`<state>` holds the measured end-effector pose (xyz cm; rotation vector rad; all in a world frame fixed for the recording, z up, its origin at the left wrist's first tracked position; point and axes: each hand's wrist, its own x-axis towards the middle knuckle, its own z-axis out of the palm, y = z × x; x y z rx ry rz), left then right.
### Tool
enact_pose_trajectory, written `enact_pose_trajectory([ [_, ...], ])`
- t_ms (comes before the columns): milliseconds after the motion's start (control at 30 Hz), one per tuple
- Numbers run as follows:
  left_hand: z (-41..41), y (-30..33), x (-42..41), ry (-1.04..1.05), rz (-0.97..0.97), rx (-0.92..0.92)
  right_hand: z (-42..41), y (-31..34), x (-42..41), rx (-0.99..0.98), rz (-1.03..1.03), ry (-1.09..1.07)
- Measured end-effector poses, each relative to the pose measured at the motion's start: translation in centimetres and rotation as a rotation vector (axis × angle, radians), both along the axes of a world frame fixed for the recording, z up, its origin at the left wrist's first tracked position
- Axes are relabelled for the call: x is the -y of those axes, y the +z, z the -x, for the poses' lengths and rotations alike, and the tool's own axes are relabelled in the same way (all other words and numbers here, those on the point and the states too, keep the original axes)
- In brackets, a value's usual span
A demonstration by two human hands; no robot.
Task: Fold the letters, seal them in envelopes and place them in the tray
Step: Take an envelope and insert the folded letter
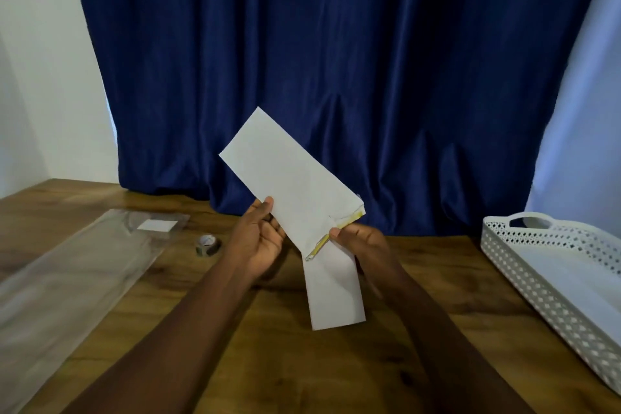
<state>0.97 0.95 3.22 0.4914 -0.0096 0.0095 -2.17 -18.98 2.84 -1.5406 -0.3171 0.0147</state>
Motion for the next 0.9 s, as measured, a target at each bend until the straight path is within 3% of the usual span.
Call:
enact_pose_trajectory([
  [333, 0.3, -0.5, 0.0, -0.003, -0.048, 0.04, 0.2, -0.4, -0.5, 0.058, 0.152, -0.14],
  [533, 0.1, -0.4, 0.2, 0.024, -0.11, 0.086, 0.5, 0.4, -0.8, -0.006, 0.002, -0.134],
  [700, 0.2, -0.6, 0.6, 0.013, -0.147, 0.098, 0.3, 0.4, -1.0, -0.04, -0.021, -0.251],
  [900, 0.4, -0.7, 0.9, 0.01, -0.174, 0.107, 0.3, 0.2, -0.5, 0.181, 0.046, -0.407],
])
